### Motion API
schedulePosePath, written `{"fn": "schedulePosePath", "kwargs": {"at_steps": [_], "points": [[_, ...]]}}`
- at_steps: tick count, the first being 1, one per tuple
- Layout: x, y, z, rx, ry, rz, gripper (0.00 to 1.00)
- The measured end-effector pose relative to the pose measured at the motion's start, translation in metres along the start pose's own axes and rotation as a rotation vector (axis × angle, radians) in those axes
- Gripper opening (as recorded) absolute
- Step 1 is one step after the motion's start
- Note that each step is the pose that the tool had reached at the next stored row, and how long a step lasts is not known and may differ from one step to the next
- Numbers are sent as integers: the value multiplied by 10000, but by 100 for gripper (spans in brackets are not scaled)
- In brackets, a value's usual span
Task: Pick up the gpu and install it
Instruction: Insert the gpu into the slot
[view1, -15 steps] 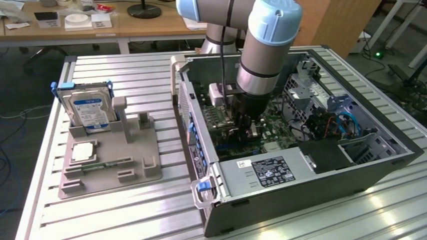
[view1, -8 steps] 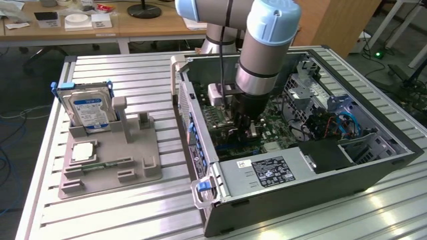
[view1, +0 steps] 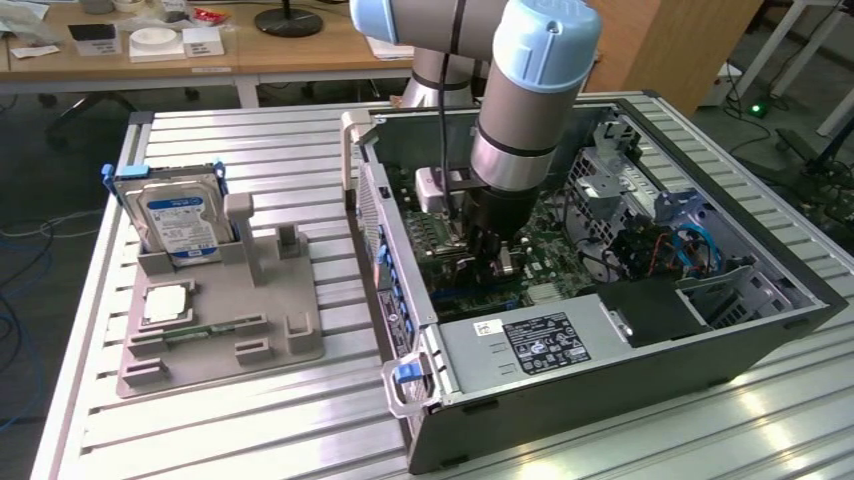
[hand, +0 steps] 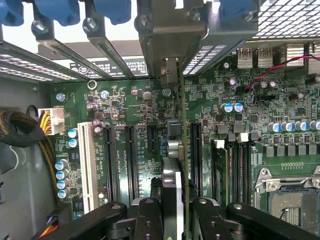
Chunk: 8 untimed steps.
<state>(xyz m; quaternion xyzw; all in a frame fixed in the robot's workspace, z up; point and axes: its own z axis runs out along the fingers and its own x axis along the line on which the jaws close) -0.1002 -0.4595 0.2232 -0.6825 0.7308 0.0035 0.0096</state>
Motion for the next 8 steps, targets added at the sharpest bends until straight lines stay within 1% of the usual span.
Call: {"fn": "schedulePosePath", "kwargs": {"at_steps": [8], "points": [[0, 5, 3, 0, 0, -1, 28]]}}
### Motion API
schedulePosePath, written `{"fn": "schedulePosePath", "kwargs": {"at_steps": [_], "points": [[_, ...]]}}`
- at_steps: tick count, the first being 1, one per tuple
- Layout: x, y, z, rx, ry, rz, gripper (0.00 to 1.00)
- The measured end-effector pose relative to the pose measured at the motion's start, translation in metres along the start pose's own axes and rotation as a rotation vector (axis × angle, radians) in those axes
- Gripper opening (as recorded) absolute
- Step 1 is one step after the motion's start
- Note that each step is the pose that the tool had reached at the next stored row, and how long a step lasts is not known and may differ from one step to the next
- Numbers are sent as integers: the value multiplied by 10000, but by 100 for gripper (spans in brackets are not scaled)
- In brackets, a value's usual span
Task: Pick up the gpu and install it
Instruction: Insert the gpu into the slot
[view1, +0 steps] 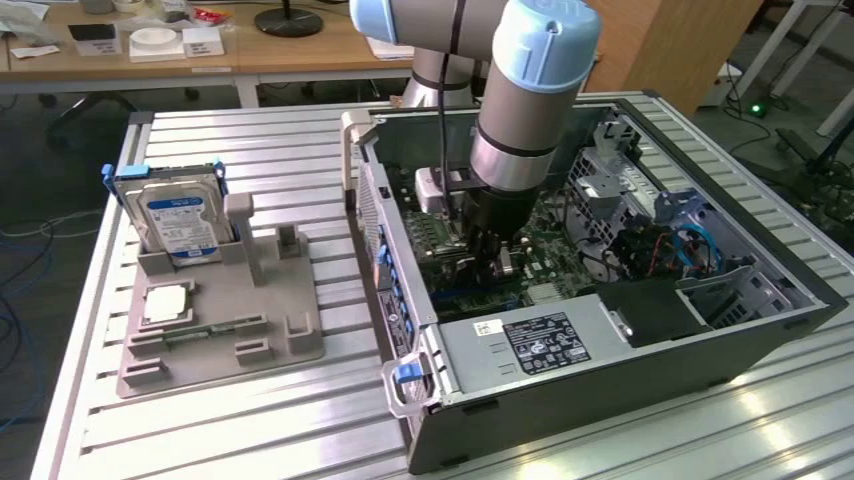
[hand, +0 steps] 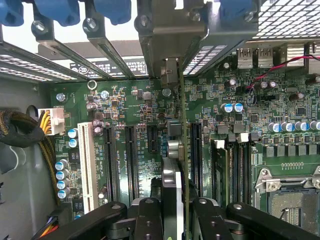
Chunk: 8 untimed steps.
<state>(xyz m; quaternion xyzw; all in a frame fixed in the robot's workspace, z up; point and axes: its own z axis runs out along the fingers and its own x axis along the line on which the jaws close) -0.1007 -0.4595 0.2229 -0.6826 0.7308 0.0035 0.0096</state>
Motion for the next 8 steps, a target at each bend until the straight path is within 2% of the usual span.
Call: {"fn": "schedulePosePath", "kwargs": {"at_steps": [8], "points": [[2, 14, 28, -1, 4, 0, 28]]}}
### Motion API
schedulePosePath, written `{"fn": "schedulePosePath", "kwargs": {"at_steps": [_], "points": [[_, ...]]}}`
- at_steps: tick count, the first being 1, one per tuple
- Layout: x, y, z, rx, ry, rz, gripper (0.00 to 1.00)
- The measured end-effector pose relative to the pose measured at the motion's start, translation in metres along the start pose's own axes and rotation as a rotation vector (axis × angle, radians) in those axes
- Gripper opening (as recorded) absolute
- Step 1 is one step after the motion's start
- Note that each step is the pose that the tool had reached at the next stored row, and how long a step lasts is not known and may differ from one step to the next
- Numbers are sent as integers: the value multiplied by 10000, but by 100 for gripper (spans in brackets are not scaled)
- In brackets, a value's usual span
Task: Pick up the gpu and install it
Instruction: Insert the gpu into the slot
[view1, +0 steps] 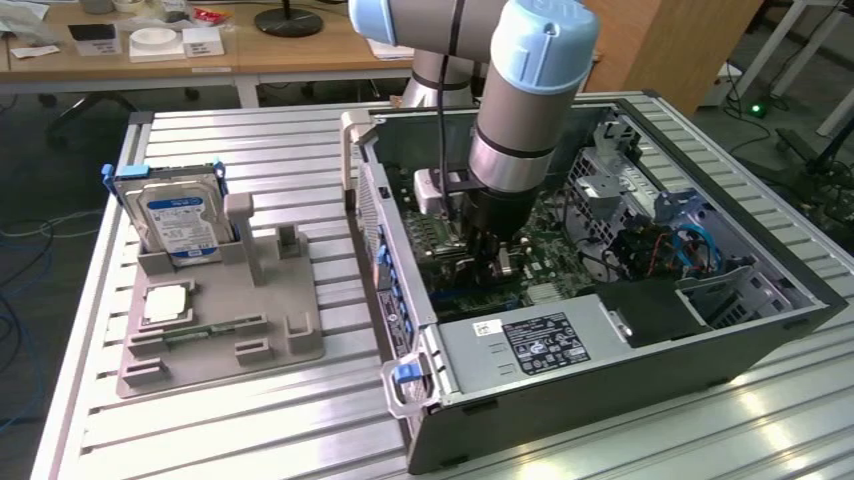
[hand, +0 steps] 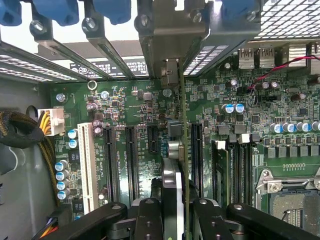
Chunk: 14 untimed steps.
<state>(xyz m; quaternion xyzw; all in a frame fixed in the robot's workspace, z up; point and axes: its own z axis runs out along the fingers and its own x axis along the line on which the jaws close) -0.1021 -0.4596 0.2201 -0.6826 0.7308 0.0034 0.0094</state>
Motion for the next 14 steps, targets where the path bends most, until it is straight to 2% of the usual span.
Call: {"fn": "schedulePosePath", "kwargs": {"at_steps": [13, 14], "points": [[0, 8, 28, 1, -13, 11, 29], [-1, 6, 28, 2, -16, 7, 35]]}}
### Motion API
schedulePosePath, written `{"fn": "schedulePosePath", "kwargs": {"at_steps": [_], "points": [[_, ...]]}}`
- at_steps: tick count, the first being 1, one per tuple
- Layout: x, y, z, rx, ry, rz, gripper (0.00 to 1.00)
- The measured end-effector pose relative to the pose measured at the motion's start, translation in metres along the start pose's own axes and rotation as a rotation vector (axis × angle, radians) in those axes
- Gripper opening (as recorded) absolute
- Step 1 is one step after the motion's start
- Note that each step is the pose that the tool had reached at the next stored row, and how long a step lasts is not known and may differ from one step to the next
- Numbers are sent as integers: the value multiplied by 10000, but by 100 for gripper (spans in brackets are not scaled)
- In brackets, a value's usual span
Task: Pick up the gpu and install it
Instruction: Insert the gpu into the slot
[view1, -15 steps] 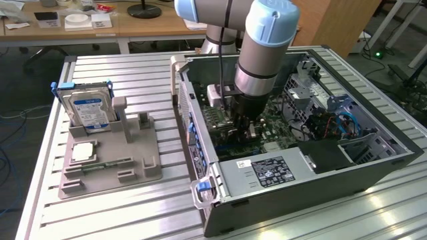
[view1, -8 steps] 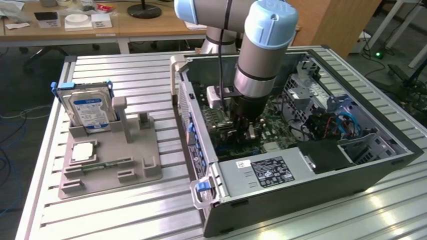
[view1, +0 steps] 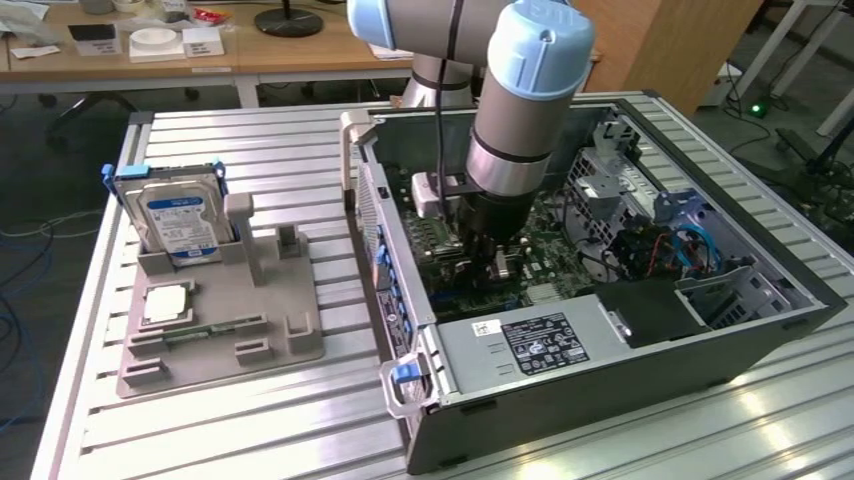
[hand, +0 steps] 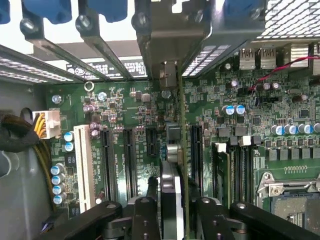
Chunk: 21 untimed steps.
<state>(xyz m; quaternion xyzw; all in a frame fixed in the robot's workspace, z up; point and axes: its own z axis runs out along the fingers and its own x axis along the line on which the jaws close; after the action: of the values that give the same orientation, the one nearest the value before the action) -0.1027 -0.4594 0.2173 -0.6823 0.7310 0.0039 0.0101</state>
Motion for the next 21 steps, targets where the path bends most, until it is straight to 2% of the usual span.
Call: {"fn": "schedulePosePath", "kwargs": {"at_steps": [4, 8, 17, 18, 21], "points": [[1, -3, -29, -3, 6, -6, 35], [-2, -5, -170, 9, 3, -8, 35], [-9, -7, -521, 78, -3, -8, 35], [-10, -7, -551, 86, -4, -8, 35], [-11, -7, -555, 104, -7, -8, 34]]}}
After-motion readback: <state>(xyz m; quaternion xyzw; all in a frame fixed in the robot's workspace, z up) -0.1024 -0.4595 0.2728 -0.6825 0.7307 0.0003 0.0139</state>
